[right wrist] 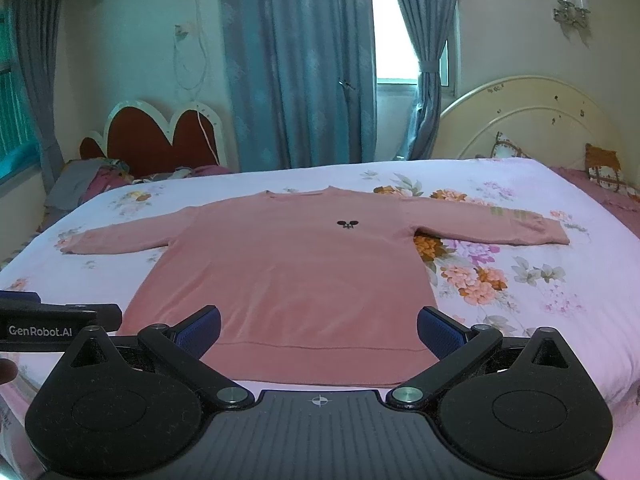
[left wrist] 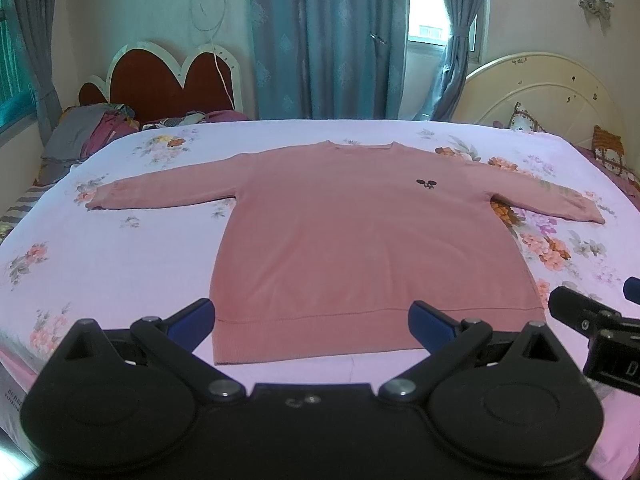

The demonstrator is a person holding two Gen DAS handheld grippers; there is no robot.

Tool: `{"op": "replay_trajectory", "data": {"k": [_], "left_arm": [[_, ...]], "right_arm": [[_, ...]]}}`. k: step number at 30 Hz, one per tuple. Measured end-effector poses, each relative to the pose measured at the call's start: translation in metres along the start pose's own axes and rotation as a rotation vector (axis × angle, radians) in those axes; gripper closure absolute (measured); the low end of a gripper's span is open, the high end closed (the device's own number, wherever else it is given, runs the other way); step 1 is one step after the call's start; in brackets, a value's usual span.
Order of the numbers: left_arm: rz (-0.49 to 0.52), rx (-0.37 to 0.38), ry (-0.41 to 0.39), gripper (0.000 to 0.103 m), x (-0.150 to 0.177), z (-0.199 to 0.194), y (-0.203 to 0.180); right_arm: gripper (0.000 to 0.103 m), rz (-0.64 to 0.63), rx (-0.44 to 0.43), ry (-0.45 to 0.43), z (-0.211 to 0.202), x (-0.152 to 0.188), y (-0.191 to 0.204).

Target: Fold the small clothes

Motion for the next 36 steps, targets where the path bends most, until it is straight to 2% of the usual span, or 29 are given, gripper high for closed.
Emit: {"op": "replay_trajectory", "data": {"k": [20,27,36], "left_arm": [[-0.005,-0.005,0.018,0.0,-0.013,0.029,0.008],[0.003,0.0,0.029,0.0,-0.028,0.055,0.008],[0.033,0.021,0.054,0.0,-0.054,0.106,0.007]], "right_arm": [[0.0,0.027,0.021,0.014,0.029,-0.009,-0.005],[0.0,0.037,0.052,0.023,0.051,-0.018,-0.011],[0.0,0.094,0.109,0.038,0.095,-0.031,-0.028]]}}
Point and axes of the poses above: each gripper's, at about its wrist camera, not at the fingertips, and z roughly the way its jaws point, y to its left, x to its underside, the point moved 1 cm from there along z, roughly the way its jaws point, and after that the axes turned 2 degrees about y, right-handed, at the moved point
